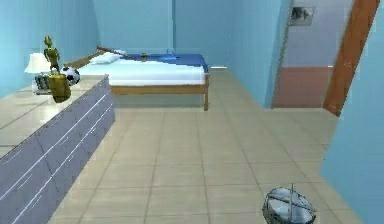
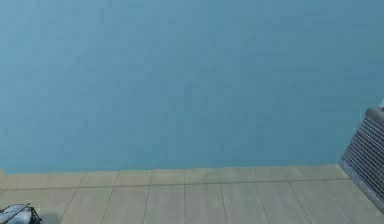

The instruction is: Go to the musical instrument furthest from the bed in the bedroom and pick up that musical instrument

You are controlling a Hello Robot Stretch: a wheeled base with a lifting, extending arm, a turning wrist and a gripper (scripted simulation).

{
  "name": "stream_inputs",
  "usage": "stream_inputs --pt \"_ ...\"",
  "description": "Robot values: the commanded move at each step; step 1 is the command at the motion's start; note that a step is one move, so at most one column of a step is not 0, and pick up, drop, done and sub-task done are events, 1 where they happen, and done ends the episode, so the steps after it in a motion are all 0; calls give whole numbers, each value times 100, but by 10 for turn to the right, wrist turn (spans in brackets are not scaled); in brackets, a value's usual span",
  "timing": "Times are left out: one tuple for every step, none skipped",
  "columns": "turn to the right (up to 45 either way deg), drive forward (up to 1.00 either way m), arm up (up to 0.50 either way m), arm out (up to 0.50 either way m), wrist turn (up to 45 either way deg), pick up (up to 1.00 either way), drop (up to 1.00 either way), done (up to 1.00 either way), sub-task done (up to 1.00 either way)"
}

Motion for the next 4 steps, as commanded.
stream_inputs --pt "-30 0 0 0 0 0 0 0 0" --pt "0 100 0 0 0 0 0 0 0" --pt "0 100 0 0 0 0 0 0 0" --pt "-30 0 0 0 0 0 0 0 0"
